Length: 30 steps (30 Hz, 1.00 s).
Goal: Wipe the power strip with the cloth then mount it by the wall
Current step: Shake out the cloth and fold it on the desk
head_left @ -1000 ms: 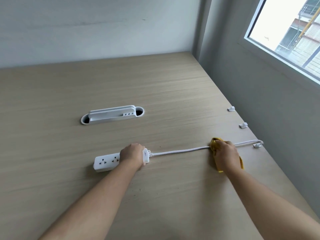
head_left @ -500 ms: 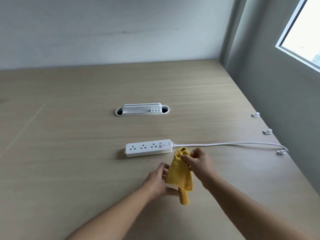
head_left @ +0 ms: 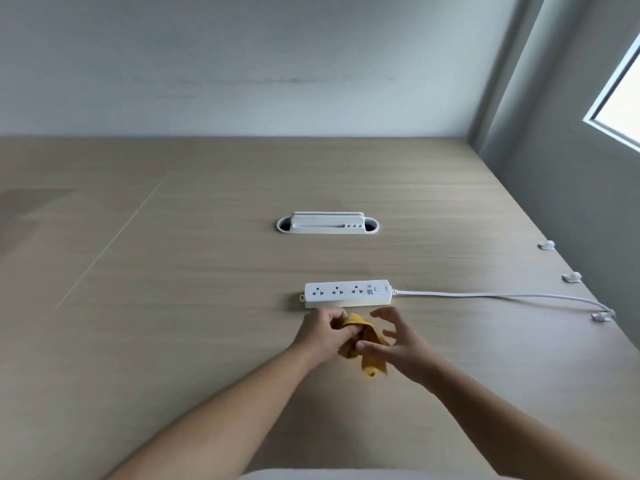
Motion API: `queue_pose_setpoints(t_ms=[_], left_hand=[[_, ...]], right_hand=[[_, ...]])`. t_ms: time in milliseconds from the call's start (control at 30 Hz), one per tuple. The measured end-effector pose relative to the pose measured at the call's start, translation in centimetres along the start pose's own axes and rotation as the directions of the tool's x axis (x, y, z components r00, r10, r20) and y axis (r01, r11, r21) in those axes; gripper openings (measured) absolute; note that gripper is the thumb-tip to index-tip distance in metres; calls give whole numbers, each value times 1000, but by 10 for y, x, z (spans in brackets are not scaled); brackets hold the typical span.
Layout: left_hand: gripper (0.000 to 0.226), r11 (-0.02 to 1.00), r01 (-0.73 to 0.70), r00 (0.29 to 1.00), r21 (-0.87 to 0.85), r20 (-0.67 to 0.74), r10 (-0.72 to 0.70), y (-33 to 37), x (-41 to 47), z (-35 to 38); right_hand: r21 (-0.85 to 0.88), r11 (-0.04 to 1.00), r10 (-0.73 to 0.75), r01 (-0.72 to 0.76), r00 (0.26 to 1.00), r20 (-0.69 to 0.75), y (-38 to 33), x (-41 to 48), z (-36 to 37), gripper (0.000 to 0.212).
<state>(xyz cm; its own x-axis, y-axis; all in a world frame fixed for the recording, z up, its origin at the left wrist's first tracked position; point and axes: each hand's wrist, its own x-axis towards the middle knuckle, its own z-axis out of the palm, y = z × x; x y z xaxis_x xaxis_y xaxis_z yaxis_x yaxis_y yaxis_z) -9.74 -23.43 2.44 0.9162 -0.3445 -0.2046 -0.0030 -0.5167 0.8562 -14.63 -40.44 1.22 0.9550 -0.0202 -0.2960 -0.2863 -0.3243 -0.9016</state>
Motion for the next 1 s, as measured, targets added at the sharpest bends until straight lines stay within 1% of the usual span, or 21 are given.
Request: queue_pose_setpoints(t_ms=[33,100,167,233,333,400,467,500,533,600,667,700,733,767,833,867,900,933,1000], left_hand=[[21,999,-28,1000,16,6,28,4,2,-10],[19,994,-99,995,37,10,99,13,6,-28],[13,986,-157,987,46,22,156,19,9,-48],[11,981,-195,979,10,56,194,26,12,-68],[7,980,-188,976,-71,101,194,34,16,-101],[9,981,-127,972,-143,178,152,37,16,-121],[22,975,-40,954,-217,281,102,42,14,-132],[28,974,-25,953,-227,289,92,43,13,-133],[29,974,-39,964,-224,249,96,43,12,-132],[16,978,-119,988,-173,74,134,38,11,-127],[12,987,-148,986,-63,-84,142,24,11,-129],[11,990,-142,982,-2,-128,140,15,10,-134],[10,990,-130,981,45,-141,135,5,9,-141],[12,991,-116,985,72,-117,124,-5,7,-150],[18,995,-85,996,61,10,85,-24,4,-176],[16,997,-69,995,38,69,66,-32,3,-192],[18,998,-57,993,9,102,56,-39,3,-209],[22,999,-47,994,-22,98,49,-44,4,-227],[23,994,-44,999,-98,-2,44,-47,10,-263]], right_hand=[[-31,999,-27,26,999,-24,-6,1,3,52],[-84,994,-78,68,990,-121,-18,6,6,24],[-62,994,-101,90,973,-209,-33,10,7,24],[-57,991,-132,121,953,-273,-52,11,2,23],[-106,979,-198,173,923,-331,-91,10,-10,8],[-122,964,-262,235,907,-330,-121,10,-8,5],[-131,948,-317,290,897,-309,-152,10,0,5],[-154,939,-341,308,892,-297,-167,11,6,5],[-191,929,-362,317,888,-285,-180,12,12,5],[-272,907,-392,321,879,-269,-204,15,21,4],[-307,892,-410,332,880,-238,-222,20,27,4],[-305,891,-407,335,888,-213,-230,21,29,4],[-305,891,-401,336,897,-184,-237,23,29,4],[-313,888,-397,336,904,-158,-243,24,27,4],[-347,878,-390,330,913,-117,-254,29,21,4],[-365,874,-380,322,920,-99,-259,33,18,4],[-377,873,-365,310,927,-84,-263,38,15,4],[-381,876,-350,296,933,-78,-265,43,11,4],[-384,882,-334,274,937,-100,-268,56,8,6]])
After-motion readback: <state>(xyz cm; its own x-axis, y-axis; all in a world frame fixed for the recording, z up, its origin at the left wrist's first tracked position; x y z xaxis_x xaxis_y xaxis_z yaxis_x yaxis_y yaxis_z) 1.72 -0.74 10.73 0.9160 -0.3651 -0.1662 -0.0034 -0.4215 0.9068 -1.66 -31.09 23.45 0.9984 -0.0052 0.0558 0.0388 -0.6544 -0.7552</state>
